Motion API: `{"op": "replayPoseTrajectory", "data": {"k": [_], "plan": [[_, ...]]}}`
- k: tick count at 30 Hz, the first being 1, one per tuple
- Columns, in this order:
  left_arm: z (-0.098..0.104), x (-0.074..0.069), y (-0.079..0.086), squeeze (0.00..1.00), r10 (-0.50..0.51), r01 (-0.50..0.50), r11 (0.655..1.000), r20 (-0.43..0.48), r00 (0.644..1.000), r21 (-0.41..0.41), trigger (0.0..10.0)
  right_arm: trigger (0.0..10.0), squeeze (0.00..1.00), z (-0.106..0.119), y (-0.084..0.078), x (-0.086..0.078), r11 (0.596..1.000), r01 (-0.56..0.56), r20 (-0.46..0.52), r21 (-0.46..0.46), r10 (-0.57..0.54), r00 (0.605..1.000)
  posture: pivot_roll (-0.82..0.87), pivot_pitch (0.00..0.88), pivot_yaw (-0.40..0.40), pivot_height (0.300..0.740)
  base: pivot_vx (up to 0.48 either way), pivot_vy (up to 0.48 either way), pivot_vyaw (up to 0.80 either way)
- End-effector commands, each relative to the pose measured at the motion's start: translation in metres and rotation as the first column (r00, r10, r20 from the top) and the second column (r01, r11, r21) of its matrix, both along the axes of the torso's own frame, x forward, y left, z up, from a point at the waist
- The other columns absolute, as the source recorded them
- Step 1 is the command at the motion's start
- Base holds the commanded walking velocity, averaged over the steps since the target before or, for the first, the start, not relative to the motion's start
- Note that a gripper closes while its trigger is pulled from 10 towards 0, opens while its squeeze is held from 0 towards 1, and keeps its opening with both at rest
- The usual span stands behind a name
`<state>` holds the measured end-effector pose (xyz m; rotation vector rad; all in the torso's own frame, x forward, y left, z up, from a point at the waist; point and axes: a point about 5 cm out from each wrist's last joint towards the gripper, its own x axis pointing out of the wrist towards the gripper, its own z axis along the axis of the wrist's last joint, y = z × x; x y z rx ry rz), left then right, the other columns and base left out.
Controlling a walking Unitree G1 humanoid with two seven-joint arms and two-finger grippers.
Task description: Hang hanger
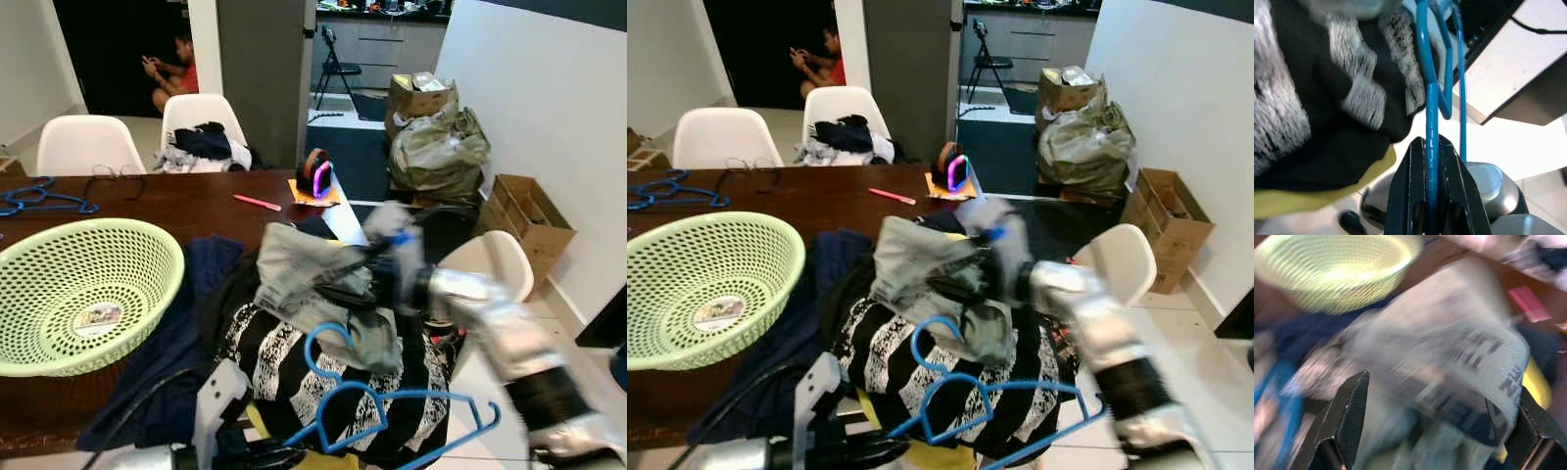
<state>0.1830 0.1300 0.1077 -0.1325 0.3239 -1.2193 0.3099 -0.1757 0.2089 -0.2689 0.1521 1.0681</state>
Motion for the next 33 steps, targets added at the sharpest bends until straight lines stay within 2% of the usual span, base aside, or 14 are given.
{"op": "replayPoseTrajectory", "data": {"k": [1, 11, 12, 13, 14, 16, 17, 20, 22, 23, 25, 26, 29, 33], "plan": [[0.010, 0.002, 0.001, 0.00, -0.029, 0.029, 1.000, 0.033, 0.999, -0.004, 10.0, 10.0, 1.00, 0.004, 0.001, -0.006, 0.998, -0.062, -0.001, 0.012, 0.062, 0.998, 0.09, 0.000, -0.058, 0.740, 0.000, 0.000, 0.00], [0.035, 0.002, 0.006, 0.00, -0.138, 0.132, 0.990, 0.115, 0.984, 0.058, 10.0, 10.0, 1.00, 0.005, -0.017, -0.019, 0.987, -0.115, -0.038, -0.111, 0.111, 0.993, 0.08, 0.000, -0.057, 0.740, 0.000, 0.000, 0.00], [0.038, 0.002, 0.006, 0.00, -0.146, 0.139, 0.989, 0.124, 0.982, 0.058, 10.0, 10.0, 0.85, 0.005, -0.017, -0.021, 0.986, -0.126, -0.042, -0.109, 0.122, 0.992, 0.09, 0.000, -0.058, 0.740, 0.000, 0.000, 0.00], [0.038, 0.002, 0.006, 0.00, -0.146, 0.139, 0.989, 0.124, 0.982, 0.058, 10.0, 10.0, 0.85, 0.005, -0.017, -0.021, 0.986, -0.126, -0.042, -0.109, 0.122, 0.992, 0.09, 0.000, -0.058, 0.740, 0.000, 0.000, 0.00], [0.044, 0.001, 0.007, 0.00, -0.154, 0.147, 0.987, 0.140, 0.978, 0.057, 10.0, 10.0, 0.45, 0.009, -0.018, -0.024, 0.986, -0.149, -0.048, -0.075, 0.146, 0.988, 0.08, 0.000, -0.061, 0.740, 0.000, 0.000, 0.00], [0.044, 0.001, 0.007, 0.00, -0.154, 0.147, 0.987, 0.140, 0.978, 0.057, 10.0, 10.0, 0.45, 0.009, -0.018, -0.024, 0.986, -0.149, -0.048, -0.075, 0.146, 0.988, 0.08, 0.000, -0.061, 0.740, 0.000, 0.000, 0.00], [0.045, 0.001, 0.007, 0.00, -0.156, 0.149, 0.987, 0.143, 0.977, 0.058, 10.0, 10.0, 0.25, 0.010, -0.019, -0.025, 0.986, -0.155, -0.048, -0.067, 0.152, 0.987, 0.08, 0.000, -0.061, 0.740, 0.000, 0.000, 0.00], [0.048, 0.001, 0.008, 0.00, -0.161, 0.153, 0.986, 0.149, 0.976, 0.062, 10.0, 10.0, 0.19, 0.010, -0.019, -0.026, 0.982, -0.168, -0.059, -0.082, 0.164, 0.985, 0.08, 0.000, -0.063, 0.740, 0.000, 0.000, 0.00], [0.050, 0.002, 0.009, 0.00, -0.166, 0.158, 0.985, 0.157, 0.974, 0.064, 10.0, 10.0, 0.07, 0.006, -0.013, -0.031, 0.966, -0.226, -0.084, -0.129, 0.216, 0.973, 0.07, 0.000, -0.060, 0.740, 0.000, 0.000, 0.00], [0.053, 0.002, 0.009, 0.00, -0.173, 0.165, 0.984, 0.166, 0.971, 0.063, 10.0, 10.0, 0.01, -0.004, -0.001, -0.043, 0.922, -0.336, -0.143, -0.192, 0.312, 0.939, 0.07, 0.000, -0.061, 0.740, 0.000, 0.000, 0.00], [0.053, 0.002, 0.009, 0.00, -0.173, 0.165, 0.984, 0.166, 0.971, 0.063, 10.0, 10.0, 0.01, -0.004, -0.001, -0.043, 0.922, -0.336, -0.143, -0.192, 0.312, 0.939, 0.07, 0.000, -0.061, 0.740, 0.000, 0.000, 0.00], [0.056, 0.002, 0.008, 0.00, -0.180, 0.172, 0.983, 0.174, 0.968, 0.060, 10.0, 10.0, 0.00, -0.016, 0.005, -0.056, 0.863, -0.428, -0.212, -0.270, 0.380, 0.900, 0.07, 0.000, -0.065, 0.740, 0.000, 0.000, 0.00], [0.058, 0.003, 0.005, 0.00, -0.183, 0.177, 0.983, 0.186, 0.965, 0.049, 10.0, 10.0, 0.00, -0.023, 0.005, -0.058, 0.838, -0.447, -0.244, -0.313, 0.384, 0.890, 0.07, 0.000, -0.069, 0.740, 0.000, 0.000, 0.00], [0.062, 0.002, 0.001, 0.00, -0.186, 0.183, 0.983, 0.200, 0.962, 0.033, 10.0, 10.0, 0.00, -0.003, -0.006, -0.034, 0.909, -0.294, -0.092, -0.295, 0.280, 0.956, 0.07, 0.000, -0.069, 0.740, 0.000, 0.000, 0.00]]}}
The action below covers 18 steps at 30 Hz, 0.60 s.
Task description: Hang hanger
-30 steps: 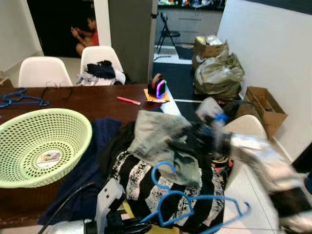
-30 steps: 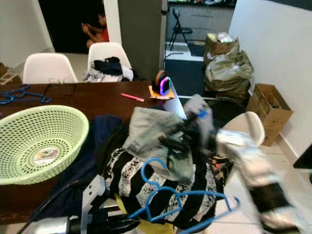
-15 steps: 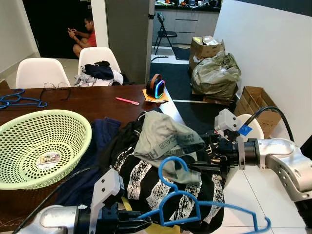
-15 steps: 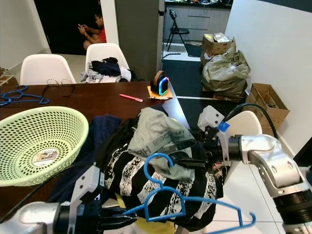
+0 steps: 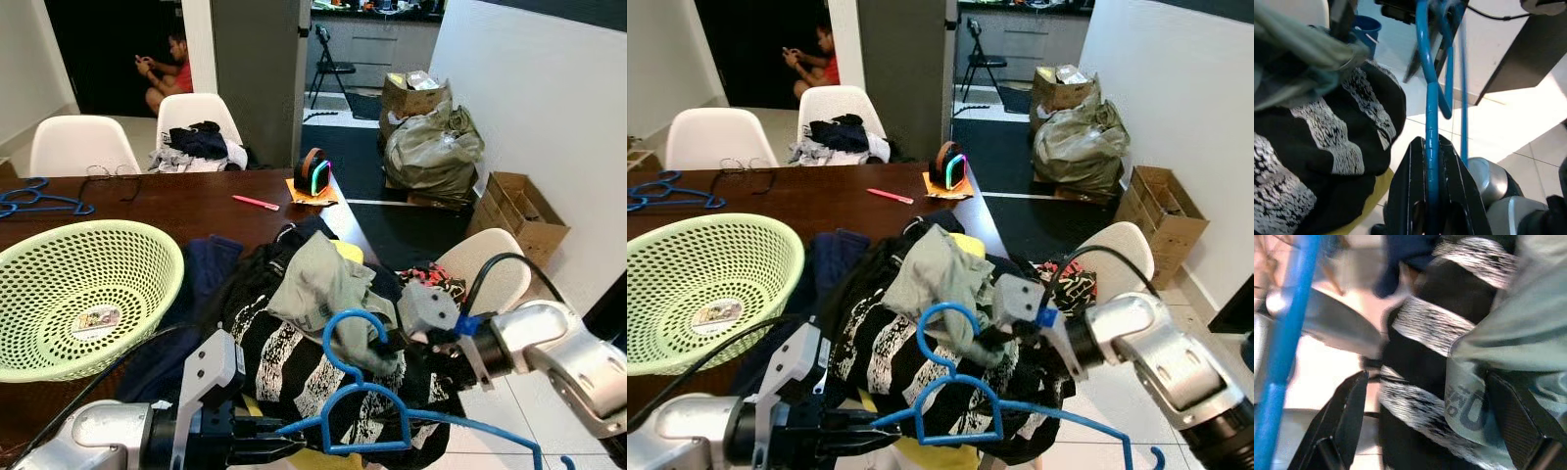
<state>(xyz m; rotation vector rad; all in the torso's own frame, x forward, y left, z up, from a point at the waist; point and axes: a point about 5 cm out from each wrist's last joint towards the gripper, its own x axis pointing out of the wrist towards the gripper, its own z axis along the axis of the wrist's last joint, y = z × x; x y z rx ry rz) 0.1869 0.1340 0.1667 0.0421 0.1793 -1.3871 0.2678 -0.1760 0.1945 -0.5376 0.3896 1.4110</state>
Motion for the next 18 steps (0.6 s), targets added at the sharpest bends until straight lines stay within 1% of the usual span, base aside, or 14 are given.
{"op": "replayPoseTrajectory", "data": {"k": [1, 2, 3, 4, 6, 7, 9, 11, 14, 15, 16, 17, 18], "plan": [[0.004, -0.002, -0.003, 0.00, -0.016, 0.016, 1.000, 0.006, 1.000, -0.018, 10.0, 10.0, 0.00, 0.024, -0.012, 0.020, 0.990, 0.123, 0.148, 0.075, -0.133, 0.980, 0.07, 0.000, -0.069, 0.740, 0.000, 0.000, 0.00], [0.005, -0.002, -0.004, 0.00, -0.018, 0.018, 1.000, 0.007, 1.000, -0.023, 10.0, 10.0, 0.00, 0.036, -0.018, 0.027, 0.976, 0.171, 0.207, 0.132, -0.196, 0.959, 0.06, 0.000, -0.068, 0.740, 0.000, 0.000, 0.00], [0.005, -0.002, -0.004, 0.00, -0.018, 0.018, 1.000, 0.007, 1.000, -0.023, 10.0, 10.0, 0.00, 0.036, -0.018, 0.027, 0.976, 0.171, 0.207, 0.132, -0.196, 0.959, 0.06, 0.000, -0.068, 0.740, 0.000, 0.000, 0.00], [0.006, -0.003, -0.005, 0.00, -0.020, 0.020, 0.999, 0.007, 1.000, -0.027, 10.0, 10.0, 0.00, 0.042, -0.021, 0.031, 0.968, 0.194, 0.235, 0.159, -0.228, 0.945, 0.06, 0.000, -0.068, 0.740, 0.000, 0.000, 0.00], [0.007, -0.001, -0.006, 0.00, -0.020, 0.020, 0.999, 0.010, 1.000, -0.031, 10.0, 10.0, 0.00, 0.057, -0.027, 0.042, 0.922, 0.269, 0.269, 0.280, -0.344, 0.899, 0.06, 0.000, -0.065, 0.740, 0.000, 0.000, 0.00], [0.007, -0.001, -0.006, 0.00, -0.020, 0.021, 0.999, 0.011, 1.000, -0.032, 10.0, 10.0, 0.00, 0.063, -0.029, 0.046, 0.899, 0.293, 0.294, 0.326, -0.391, 0.873, 0.06, 0.000, -0.065, 0.740, 0.000, 0.000, 0.00], [0.008, 0.000, -0.006, 0.00, -0.023, 0.023, 0.999, 0.011, 1.000, -0.034, 10.0, 10.0, 0.00, 0.069, -0.030, 0.050, 0.876, 0.321, 0.319, 0.360, -0.438, 0.840, 0.06, 0.000, -0.065, 0.740, 0.000, 0.000, 0.00], [0.008, 0.000, -0.006, 0.00, -0.024, 0.025, 0.999, 0.011, 1.000, -0.032, 10.0, 10.0, 0.00, 0.069, -0.032, 0.052, 0.875, 0.334, 0.333, 0.350, -0.449, 0.829, 0.06, 0.000, -0.063, 0.740, 0.000, 0.000, 0.00], [0.008, 0.000, -0.006, 0.00, -0.024, 0.025, 0.999, 0.010, 1.000, -0.031, 10.0, 10.0, 0.00, 0.070, -0.034, 0.053, 0.872, 0.331, 0.330, 0.360, -0.451, 0.830, 0.06, 0.000, -0.064, 0.740, 0.000, 0.000, 0.00], [0.008, 0.000, -0.006, 0.00, -0.024, 0.024, 0.999, 0.011, 1.000, -0.030, 10.0, 10.0, 0.00, 0.071, -0.033, 0.050, 0.874, 0.298, 0.304, 0.384, -0.424, 0.853, 0.06, 0.000, -0.064, 0.740, 0.000, 0.000, 0.00], [0.008, 0.000, -0.006, 0.00, -0.023, 0.024, 0.999, 0.011, 1.000, -0.029, 10.0, 10.0, 0.00, 0.072, -0.030, 0.044, 0.883, 0.248, 0.265, 0.400, -0.370, 0.891, 0.07, 0.000, -0.066, 0.740, 0.000, 0.000, 0.00], [0.008, 0.000, -0.006, 0.00, -0.023, 0.024, 0.999, 0.011, 1.000, -0.029, 10.0, 10.0, 0.00, 0.072, -0.030, 0.044, 0.883, 0.248, 0.265, 0.400, -0.370, 0.891, 0.07, 0.000, -0.066, 0.740, 0.000, 0.000, 0.00], [0.009, 0.000, -0.006, 0.00, -0.023, 0.023, 0.999, 0.011, 1.000, -0.029, 10.0, 10.0, 0.00, 0.072, -0.028, 0.039, 0.887, 0.211, 0.239, 0.410, -0.328, 0.914, 0.07, 0.000, -0.066, 0.740, 0.000, 0.000, 0.00]]}}
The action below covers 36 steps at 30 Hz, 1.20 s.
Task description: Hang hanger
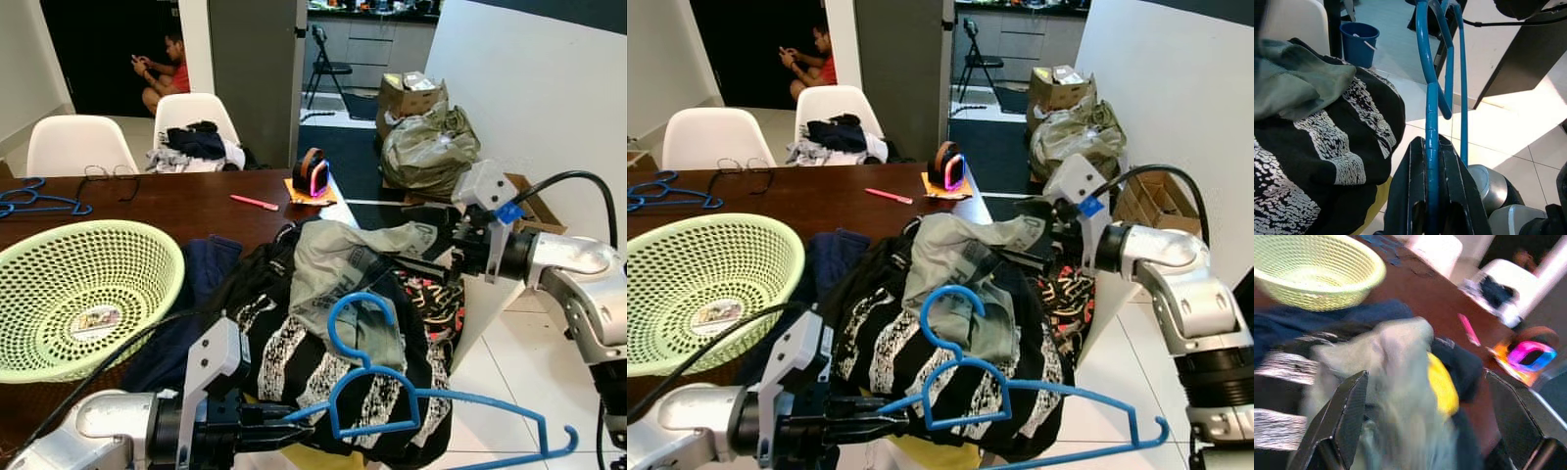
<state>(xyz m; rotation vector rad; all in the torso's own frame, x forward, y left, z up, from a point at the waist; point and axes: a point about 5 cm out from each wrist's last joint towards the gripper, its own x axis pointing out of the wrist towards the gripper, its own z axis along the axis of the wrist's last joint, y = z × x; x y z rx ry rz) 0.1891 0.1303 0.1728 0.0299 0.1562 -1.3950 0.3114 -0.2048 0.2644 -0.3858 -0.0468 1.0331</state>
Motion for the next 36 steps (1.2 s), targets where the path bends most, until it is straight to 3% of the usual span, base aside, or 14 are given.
{"op": "replayPoseTrajectory", "data": {"k": [1, 2, 4, 5, 15, 16, 18, 20, 22, 23, 27, 33, 36], "plan": [[0.003, -0.002, -0.003, 0.00, -0.016, 0.016, 1.000, 0.003, 1.000, -0.007, 10.0, 10.0, 0.00, 0.004, 0.004, -0.009, 0.993, -0.092, -0.015, 0.079, 0.093, 0.996, 0.07, 0.000, -0.068, 0.740, 0.000, 0.000, 0.00], [0.003, -0.003, -0.003, 0.00, -0.015, 0.015, 1.000, 0.004, 1.000, -0.008, 10.0, 10.0, 0.00, 0.007, 0.007, -0.009, 0.986, -0.106, -0.007, 0.126, 0.108, 0.994, 0.07, 0.000, -0.065, 0.740, 0.000, 0.000, 0.00], [0.003, -0.003, -0.003, 0.00, -0.015, 0.015, 1.000, 0.004, 1.000, -0.008, 10.0, 10.0, 0.00, 0.007, 0.007, -0.009, 0.986, -0.106, -0.007, 0.126, 0.108, 0.994, 0.07, 0.000, -0.065, 0.740, 0.000, 0.000, 0.00], [0.004, -0.002, -0.003, 0.00, -0.013, 0.013, 1.000, 0.009, 1.000, -0.012, 10.0, 10.0, 0.00, 0.012, 0.012, -0.007, 0.974, -0.108, 0.020, 0.200, 0.106, 0.994, 0.07, 0.000, -0.064, 0.740, 0.000, 0.000, 0.00], [0.016, 0.009, -0.001, 0.00, 0.055, -0.050, 0.997, 0.073, 0.996, -0.059, 10.0, 10.0, 0.00, 0.013, 0.010, -0.004, 0.978, -0.093, 0.043, 0.187, 0.087, 0.995, 0.07, 0.000, -0.063, 0.740, 0.000, 0.000, 0.00], [0.017, 0.010, -0.001, 0.00, 0.058, -0.053, 0.997, 0.077, 0.995, -0.064, 10.0, 10.0, 0.00, 0.013, 0.007, -0.004, 0.977, -0.089, 0.037, 0.191, 0.084, 0.996, 0.07, 0.000, -0.063, 0.740, 0.000, 0.000, 0.00], [0.020, 0.011, 0.010, 0.00, 0.057, -0.056, 0.998, 0.093, 0.994, -0.021, 10.0, 10.0, 0.00, 0.015, -0.020, -0.021, 0.970, -0.179, -0.083, 0.162, 0.194, 0.977, 0.08, 0.000, -0.064, 0.740, 0.000, 0.000, 0.00], [0.020, 0.010, 0.014, 0.00, 0.053, -0.054, 0.999, 0.095, 0.994, 0.003, 10.0, 10.0, 0.00, 0.019, -0.029, -0.027, 0.964, -0.212, -0.116, 0.160, 0.231, 0.966, 0.07, 0.000, -0.062, 0.740, 0.000, 0.000, 0.00], [0.019, 0.010, 0.016, 0.00, 0.049, -0.052, 0.998, 0.096, 0.994, 0.028, 10.0, 10.0, 0.00, 0.023, -0.036, -0.032, 0.957, -0.245, -0.142, 0.153, 0.267, 0.953, 0.07, 0.000, -0.060, 0.740, 0.000, 0.000, 0.00], [0.014, 0.011, 0.018, 0.00, 0.055, -0.065, 0.994, 0.109, 0.993, 0.085, 10.0, 10.0, 0.00, 0.023, -0.041, -0.035, 0.958, -0.274, -0.181, 0.085, 0.285, 0.941, 0.07, 0.000, -0.060, 0.740, 0.000, 0.000, 0.00], [0.011, 0.014, 0.020, 0.00, 0.075, -0.091, 0.988, 0.130, 0.989, 0.126, 10.0, 10.0, 0.00, 0.017, -0.043, -0.036, 0.960, -0.280, -0.225, 0.012, 0.276, 0.934, 0.07, 0.000, -0.062, 0.740, 0.000, 0.000, 0.00], [0.011, 0.018, 0.027, 0.00, 0.109, -0.137, 0.976, 0.159, 0.981, 0.171, 10.0, 10.0, 0.00, 0.001, -0.032, -0.042, 0.931, -0.362, -0.336, -0.038, 0.329, 0.882, 0.07, 0.000, -0.070, 0.740, 0.000, 0.000, 0.00], [0.012, 0.016, 0.025, 0.00, 0.097, -0.122, 0.979, 0.158, 0.983, 0.160, 10.0, 10.0, 0.00, -0.014, -0.006, -0.046, 0.912, -0.411, -0.420, 0.014, 0.378, 0.825, 0.07, 0.000, -0.069, 0.740, 0.000, 0.000, 0.00]]}}
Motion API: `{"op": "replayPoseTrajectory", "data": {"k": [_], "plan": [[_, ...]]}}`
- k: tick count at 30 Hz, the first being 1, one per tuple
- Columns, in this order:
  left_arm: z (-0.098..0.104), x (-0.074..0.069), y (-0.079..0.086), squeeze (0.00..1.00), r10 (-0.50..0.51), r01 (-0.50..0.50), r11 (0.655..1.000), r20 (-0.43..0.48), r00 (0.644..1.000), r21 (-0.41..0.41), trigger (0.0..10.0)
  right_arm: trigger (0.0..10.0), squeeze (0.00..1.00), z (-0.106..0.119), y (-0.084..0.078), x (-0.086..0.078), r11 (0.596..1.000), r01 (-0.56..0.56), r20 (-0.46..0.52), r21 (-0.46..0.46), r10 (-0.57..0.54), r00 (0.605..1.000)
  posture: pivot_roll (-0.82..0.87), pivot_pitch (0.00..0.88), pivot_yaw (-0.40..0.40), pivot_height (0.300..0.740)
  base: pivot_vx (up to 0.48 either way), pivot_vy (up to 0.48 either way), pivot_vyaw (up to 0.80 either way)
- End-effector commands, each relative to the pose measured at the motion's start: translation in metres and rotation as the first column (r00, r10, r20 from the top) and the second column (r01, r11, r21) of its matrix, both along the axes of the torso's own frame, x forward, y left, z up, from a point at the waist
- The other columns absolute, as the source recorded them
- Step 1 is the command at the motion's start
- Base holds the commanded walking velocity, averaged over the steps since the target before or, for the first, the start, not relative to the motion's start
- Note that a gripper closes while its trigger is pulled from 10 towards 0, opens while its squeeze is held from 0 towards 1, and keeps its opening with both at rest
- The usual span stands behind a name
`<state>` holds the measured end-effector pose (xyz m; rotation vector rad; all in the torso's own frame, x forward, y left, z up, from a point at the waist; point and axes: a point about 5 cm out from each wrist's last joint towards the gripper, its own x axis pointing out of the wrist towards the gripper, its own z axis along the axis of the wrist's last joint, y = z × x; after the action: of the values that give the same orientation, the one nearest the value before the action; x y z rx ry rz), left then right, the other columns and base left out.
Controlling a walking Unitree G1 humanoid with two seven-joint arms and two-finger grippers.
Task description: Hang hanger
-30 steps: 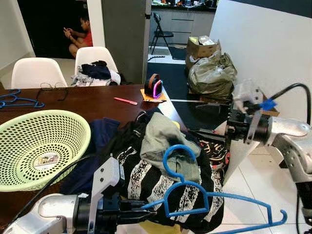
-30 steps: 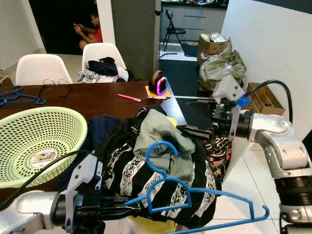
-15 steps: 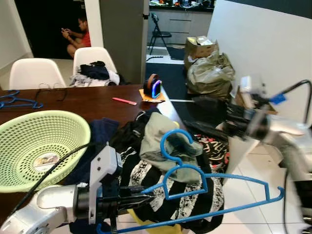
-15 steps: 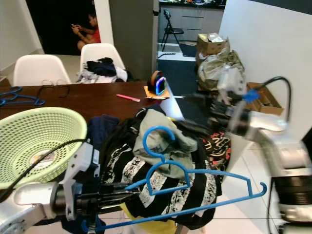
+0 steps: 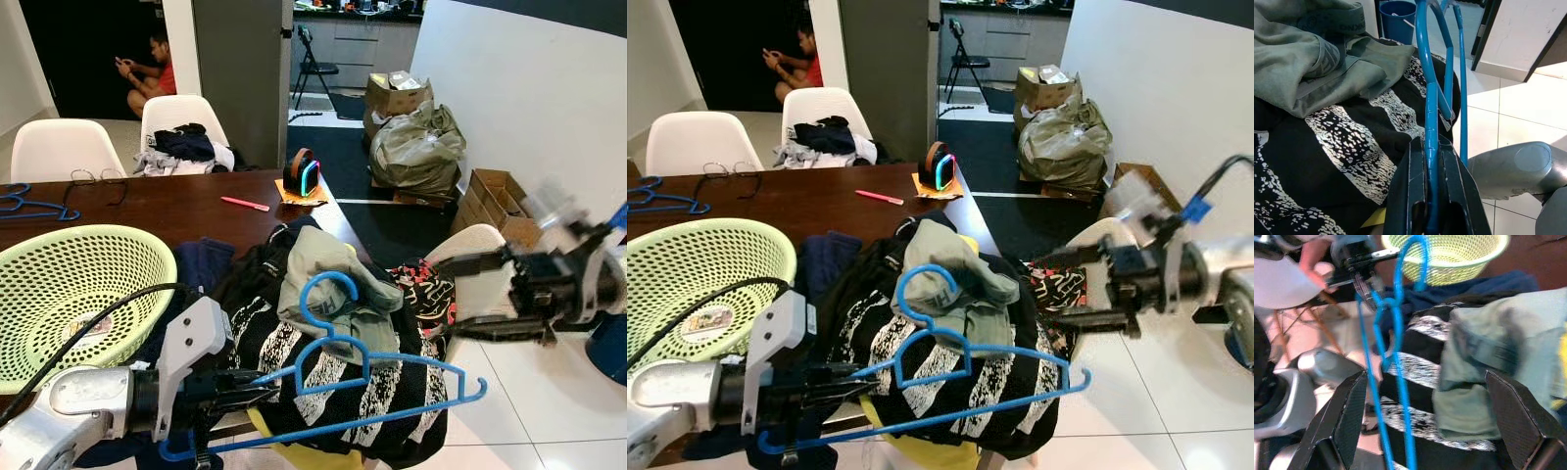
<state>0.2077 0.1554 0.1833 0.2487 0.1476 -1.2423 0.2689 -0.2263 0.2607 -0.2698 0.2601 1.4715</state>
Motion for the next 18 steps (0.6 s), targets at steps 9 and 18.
{"op": "replayPoseTrajectory", "data": {"k": [9, 18], "plan": [[0.001, -0.003, -0.006, 0.00, -0.048, 0.048, 0.999, 0.013, 0.999, 0.001, 10.0, 10.0, 0.00, -0.027, 0.041, -0.001, 0.999, -0.027, -0.125, -0.027, 0.023, 0.992, 0.07, 0.000, -0.066, 0.740, 0.000, 0.000, 0.00], [0.003, -0.003, -0.009, 0.00, -0.057, 0.057, 0.998, 0.015, 0.998, -0.014, 10.0, 10.0, 0.00, -0.039, 0.052, -0.003, 0.995, -0.003, -0.157, -0.101, -0.013, 0.988, 0.06, 0.000, -0.066, 0.740, 0.000, 0.000, 0.00]]}}
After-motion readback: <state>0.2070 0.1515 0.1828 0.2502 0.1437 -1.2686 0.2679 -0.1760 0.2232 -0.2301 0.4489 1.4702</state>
